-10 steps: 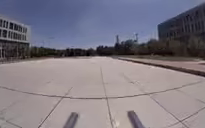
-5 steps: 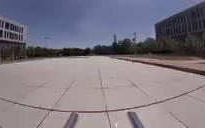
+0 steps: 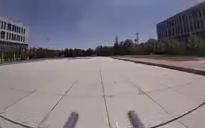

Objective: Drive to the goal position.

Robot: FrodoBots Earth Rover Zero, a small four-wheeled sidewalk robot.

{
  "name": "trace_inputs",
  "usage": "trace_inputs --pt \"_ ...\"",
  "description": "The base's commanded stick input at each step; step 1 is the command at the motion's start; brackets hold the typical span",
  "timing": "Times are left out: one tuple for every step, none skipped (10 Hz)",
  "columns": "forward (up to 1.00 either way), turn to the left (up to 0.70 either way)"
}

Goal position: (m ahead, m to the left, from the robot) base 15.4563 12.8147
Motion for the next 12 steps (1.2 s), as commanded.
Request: trace_inputs --pt "0.7 0.01" --pt "0.7 0.01" --pt "0.7 0.01" --pt "0.7 0.01" --pt "0.7 0.01" --pt "0.7 0.01" --pt "0.7 0.01" --pt "0.7 0.01" --pt "0.7 0.01" --pt "0.7 0.01" --pt "0.7 0.01" --pt "0.7 0.01"
